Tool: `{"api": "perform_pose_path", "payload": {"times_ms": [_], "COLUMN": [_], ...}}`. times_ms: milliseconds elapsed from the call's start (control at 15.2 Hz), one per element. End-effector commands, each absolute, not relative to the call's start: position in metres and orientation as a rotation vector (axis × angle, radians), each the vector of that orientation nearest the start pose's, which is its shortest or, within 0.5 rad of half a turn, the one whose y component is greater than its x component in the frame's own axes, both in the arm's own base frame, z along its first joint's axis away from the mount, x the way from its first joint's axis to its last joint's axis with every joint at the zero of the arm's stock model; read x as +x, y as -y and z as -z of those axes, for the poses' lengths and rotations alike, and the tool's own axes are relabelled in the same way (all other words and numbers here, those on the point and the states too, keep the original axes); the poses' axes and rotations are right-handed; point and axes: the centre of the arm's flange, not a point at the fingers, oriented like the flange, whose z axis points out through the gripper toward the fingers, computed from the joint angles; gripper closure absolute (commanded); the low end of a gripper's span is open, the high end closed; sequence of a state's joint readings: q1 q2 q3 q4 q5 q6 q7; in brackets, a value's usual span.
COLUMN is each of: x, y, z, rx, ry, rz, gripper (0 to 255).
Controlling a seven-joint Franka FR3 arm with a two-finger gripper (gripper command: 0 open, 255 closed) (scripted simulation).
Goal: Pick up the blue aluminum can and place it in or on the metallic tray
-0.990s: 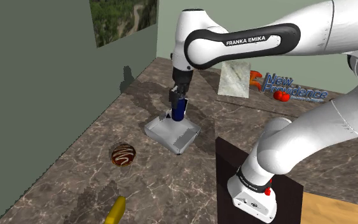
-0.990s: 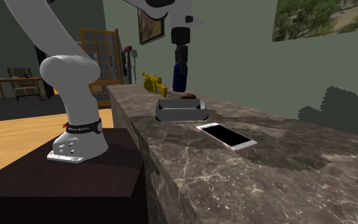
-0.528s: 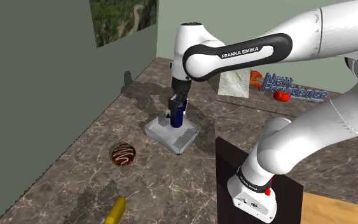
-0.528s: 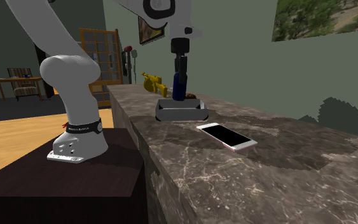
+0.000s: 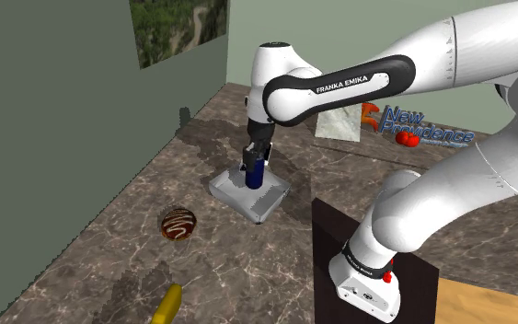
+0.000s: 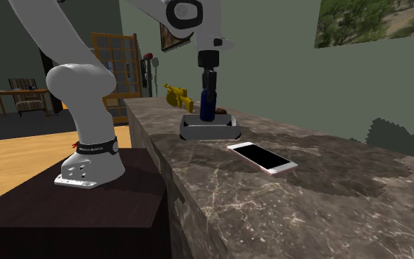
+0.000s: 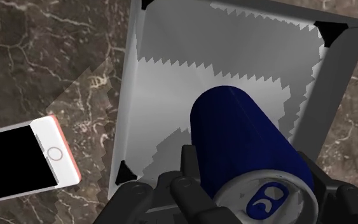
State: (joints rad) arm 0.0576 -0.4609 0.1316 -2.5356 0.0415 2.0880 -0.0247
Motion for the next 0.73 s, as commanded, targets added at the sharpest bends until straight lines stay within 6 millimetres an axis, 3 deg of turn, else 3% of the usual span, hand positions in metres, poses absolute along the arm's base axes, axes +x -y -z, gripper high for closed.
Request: {"api": "perform_pose_path", "payload": {"times_ms": [0, 66, 132, 462, 660], "x": [0.392, 0.392, 0.392, 0.392, 0.391], "y": [-0.078, -0.078, -0.078, -0.078, -0.078], "z": [-0.432, -0.432, -0.432, -0.432, -0.472], "rx": [-3.15, -3.15, -3.15, -3.15, -3.15], "ry": [0.285, 0.285, 0.285, 0.285, 0.285], "rz": [0.02, 0.02, 0.02, 0.02, 0.02], "gripper": [255, 255, 0, 0, 0]}}
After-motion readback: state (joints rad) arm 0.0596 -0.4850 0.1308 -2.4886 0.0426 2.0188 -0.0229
